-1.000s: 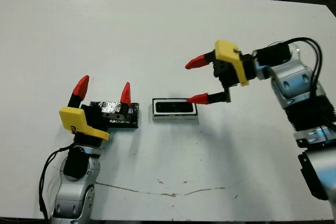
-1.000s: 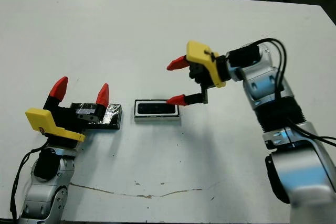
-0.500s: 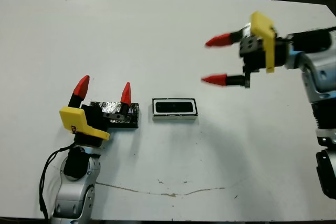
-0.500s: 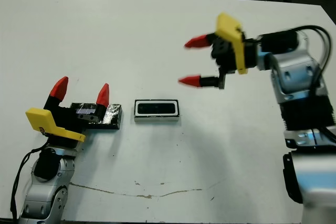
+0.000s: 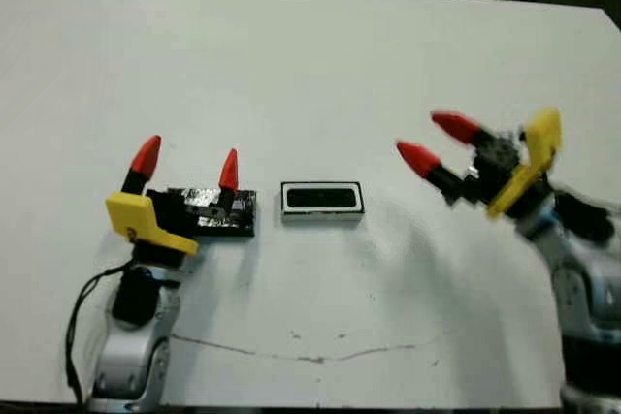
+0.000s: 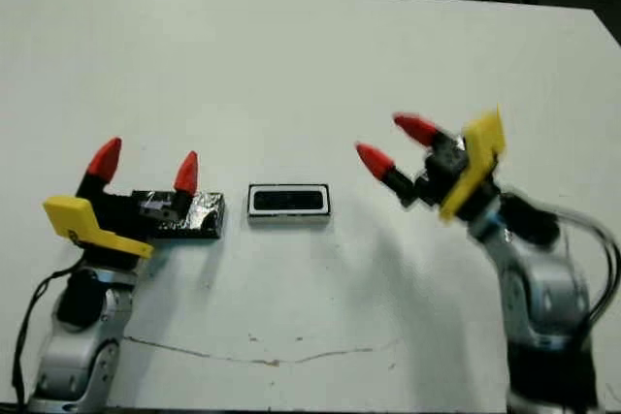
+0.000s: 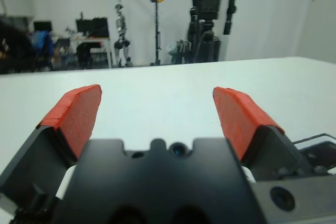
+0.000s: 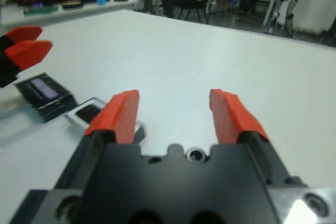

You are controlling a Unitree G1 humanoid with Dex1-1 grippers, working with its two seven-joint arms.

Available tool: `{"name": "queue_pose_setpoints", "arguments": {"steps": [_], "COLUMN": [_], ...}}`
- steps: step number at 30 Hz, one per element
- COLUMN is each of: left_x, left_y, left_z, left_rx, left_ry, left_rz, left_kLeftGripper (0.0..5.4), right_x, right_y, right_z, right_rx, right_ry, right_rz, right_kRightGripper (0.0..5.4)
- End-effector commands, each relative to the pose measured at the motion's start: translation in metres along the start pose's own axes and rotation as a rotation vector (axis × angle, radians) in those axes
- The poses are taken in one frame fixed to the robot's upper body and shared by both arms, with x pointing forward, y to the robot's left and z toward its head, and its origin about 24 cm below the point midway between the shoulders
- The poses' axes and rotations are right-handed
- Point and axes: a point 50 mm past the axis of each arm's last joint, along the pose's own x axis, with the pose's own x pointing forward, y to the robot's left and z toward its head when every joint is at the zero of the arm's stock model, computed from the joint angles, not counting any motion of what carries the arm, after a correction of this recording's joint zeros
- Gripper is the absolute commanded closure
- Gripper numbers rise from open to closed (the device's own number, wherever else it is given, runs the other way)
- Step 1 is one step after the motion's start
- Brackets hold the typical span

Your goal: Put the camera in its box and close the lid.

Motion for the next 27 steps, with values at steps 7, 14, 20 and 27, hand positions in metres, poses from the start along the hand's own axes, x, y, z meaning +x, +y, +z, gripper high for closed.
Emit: {"name": "queue_pose_setpoints", "arguments": {"steps": [7,14,20,27], "left_x": [0.03,0.058,0.07,0.071], "left_y": [0.057,0.081,0.093,0.086], "left_z": [0.041,0.066,0.066,0.045], "left_rx": [0.26,0.364,0.26,0.121], "left_ry": [0.138,0.25,0.412,0.444], "left_rz": [-0.431,-0.767,-1.065,-1.283], "left_kLeftGripper": [0.0,0.0,0.0,0.0], "right_x": [-0.038,-0.039,-0.037,-0.035], "right_y": [0.005,0.009,0.008,0.009], "right_z": [-0.039,-0.041,-0.038,-0.036], "right_rx": [0.142,0.158,0.157,0.155], "right_ry": [-0.062,-0.03,-0.039,-0.038], "right_rz": [-0.154,-0.233,-0.241,-0.242], "right_kRightGripper": [3.49,4.59,5.39,5.39]}}
